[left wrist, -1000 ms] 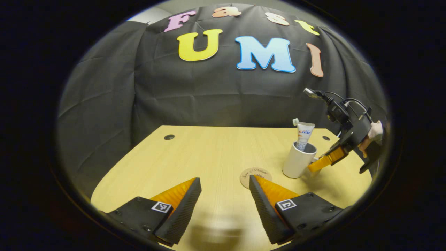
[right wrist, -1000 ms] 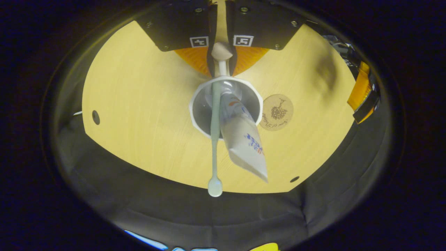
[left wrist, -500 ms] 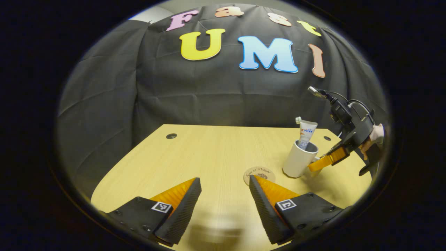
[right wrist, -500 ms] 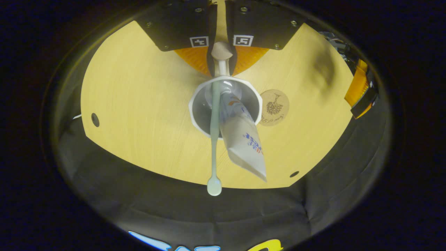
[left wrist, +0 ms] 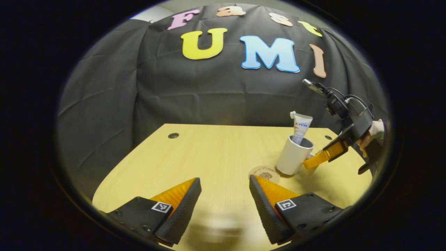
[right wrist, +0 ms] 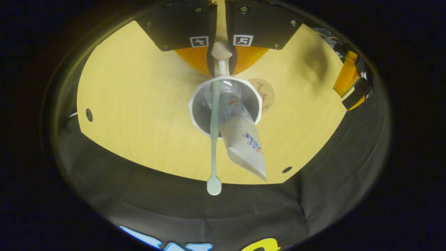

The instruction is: Put the toothbrush and toothpaste on the desktop into the cup, then pick up the cup and place it on the coaster on the desktop.

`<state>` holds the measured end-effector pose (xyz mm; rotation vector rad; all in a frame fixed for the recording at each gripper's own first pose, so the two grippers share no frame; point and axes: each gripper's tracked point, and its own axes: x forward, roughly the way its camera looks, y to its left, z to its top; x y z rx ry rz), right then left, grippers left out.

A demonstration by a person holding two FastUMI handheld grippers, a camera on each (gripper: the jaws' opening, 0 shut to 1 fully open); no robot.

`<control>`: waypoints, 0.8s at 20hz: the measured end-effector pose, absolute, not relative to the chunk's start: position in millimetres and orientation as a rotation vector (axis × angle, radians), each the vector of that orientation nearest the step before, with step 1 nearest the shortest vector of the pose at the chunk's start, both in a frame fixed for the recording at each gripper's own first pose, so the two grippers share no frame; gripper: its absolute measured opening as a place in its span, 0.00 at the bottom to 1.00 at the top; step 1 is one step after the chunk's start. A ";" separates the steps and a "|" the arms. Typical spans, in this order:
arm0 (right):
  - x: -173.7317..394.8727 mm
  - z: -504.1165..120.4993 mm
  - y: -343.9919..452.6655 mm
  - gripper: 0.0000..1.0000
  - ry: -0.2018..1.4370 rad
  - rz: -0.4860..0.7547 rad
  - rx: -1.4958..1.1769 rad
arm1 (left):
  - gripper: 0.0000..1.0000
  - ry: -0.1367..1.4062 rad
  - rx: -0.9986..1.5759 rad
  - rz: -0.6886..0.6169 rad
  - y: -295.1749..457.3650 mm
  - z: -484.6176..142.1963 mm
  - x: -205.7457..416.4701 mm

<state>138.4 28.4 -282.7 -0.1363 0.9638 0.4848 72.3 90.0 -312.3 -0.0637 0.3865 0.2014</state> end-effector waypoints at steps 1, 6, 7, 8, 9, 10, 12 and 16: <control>138.9 -282.7 28.3 0.11 0.962 0.490 -0.138 | 0.93 0.388 -0.065 0.203 94.0 -313.2 71.9; 140.6 -280.6 25.3 0.11 0.959 0.530 -0.162 | 0.93 0.394 -0.066 0.218 113.1 -314.6 71.3; 141.1 -280.3 23.5 0.11 0.958 0.538 -0.170 | 0.93 0.395 -0.066 0.222 118.1 -316.7 69.6; 141.3 -280.3 21.4 0.11 0.958 0.547 -0.178 | 0.93 0.395 -0.066 0.226 121.5 -317.0 68.0; 142.8 -280.3 21.1 0.11 0.958 0.554 -0.186 | 0.93 0.396 -0.067 0.230 124.3 -316.8 66.7; 143.0 -280.3 20.1 0.11 0.958 0.558 -0.194 | 0.93 0.396 -0.067 0.232 126.9 -316.6 65.8; 144.0 -281.7 18.4 0.11 0.962 0.563 -0.211 | 0.93 0.396 -0.067 0.238 131.7 -317.8 62.4; 145.6 -280.7 15.3 0.11 0.964 0.555 -0.253 | 0.93 0.394 -0.073 0.246 139.2 -318.7 61.4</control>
